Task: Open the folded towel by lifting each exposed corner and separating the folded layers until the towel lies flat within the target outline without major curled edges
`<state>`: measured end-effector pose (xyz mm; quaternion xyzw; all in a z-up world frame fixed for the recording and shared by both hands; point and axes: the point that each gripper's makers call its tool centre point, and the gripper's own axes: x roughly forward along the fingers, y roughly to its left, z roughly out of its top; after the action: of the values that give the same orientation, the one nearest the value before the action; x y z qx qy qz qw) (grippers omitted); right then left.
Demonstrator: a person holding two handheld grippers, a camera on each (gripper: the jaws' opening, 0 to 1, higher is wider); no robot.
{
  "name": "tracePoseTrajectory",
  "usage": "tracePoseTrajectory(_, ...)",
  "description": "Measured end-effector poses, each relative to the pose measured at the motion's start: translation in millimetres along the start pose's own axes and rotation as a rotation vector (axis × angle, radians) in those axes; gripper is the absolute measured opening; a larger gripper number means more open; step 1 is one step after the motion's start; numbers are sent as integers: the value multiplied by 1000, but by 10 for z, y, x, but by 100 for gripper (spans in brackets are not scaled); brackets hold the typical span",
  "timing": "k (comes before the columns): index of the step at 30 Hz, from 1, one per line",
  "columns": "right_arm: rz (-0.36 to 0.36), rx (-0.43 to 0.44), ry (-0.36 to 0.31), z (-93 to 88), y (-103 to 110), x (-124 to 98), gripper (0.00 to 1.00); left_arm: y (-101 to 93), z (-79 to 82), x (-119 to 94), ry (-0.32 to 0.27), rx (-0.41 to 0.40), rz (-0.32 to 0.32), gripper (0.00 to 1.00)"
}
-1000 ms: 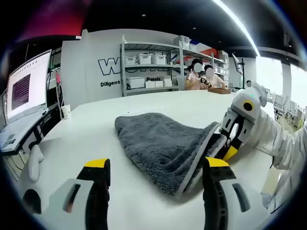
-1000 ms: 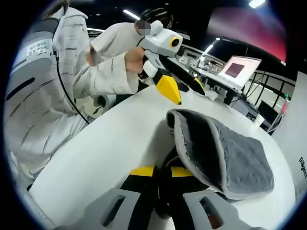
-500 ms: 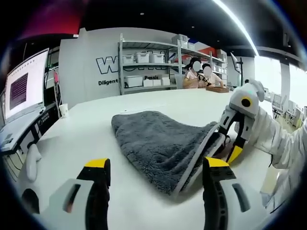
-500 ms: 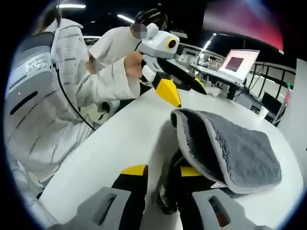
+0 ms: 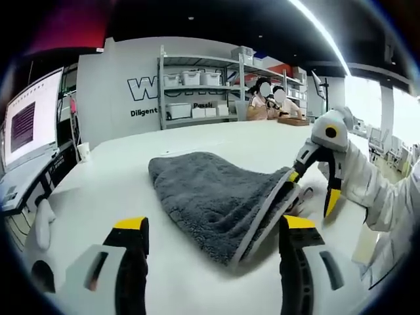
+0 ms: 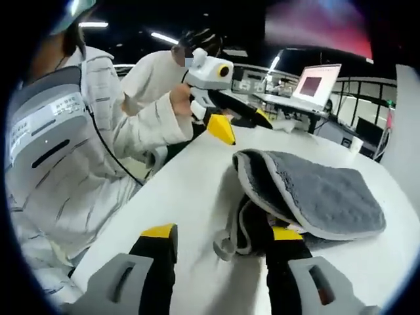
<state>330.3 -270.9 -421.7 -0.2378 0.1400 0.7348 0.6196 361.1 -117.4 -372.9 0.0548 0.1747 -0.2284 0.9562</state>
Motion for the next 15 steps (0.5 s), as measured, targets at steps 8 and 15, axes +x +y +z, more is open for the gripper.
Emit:
tracePoseTrajectory(8, -114, 81, -26, -50, -242, -187, 72, 18, -107, 37, 36, 13, 7, 81)
tracePoseTrajectory(15, -243, 130, -6, -132, -510, -267, 96, -38, -151, 22, 39, 5, -10, 80)
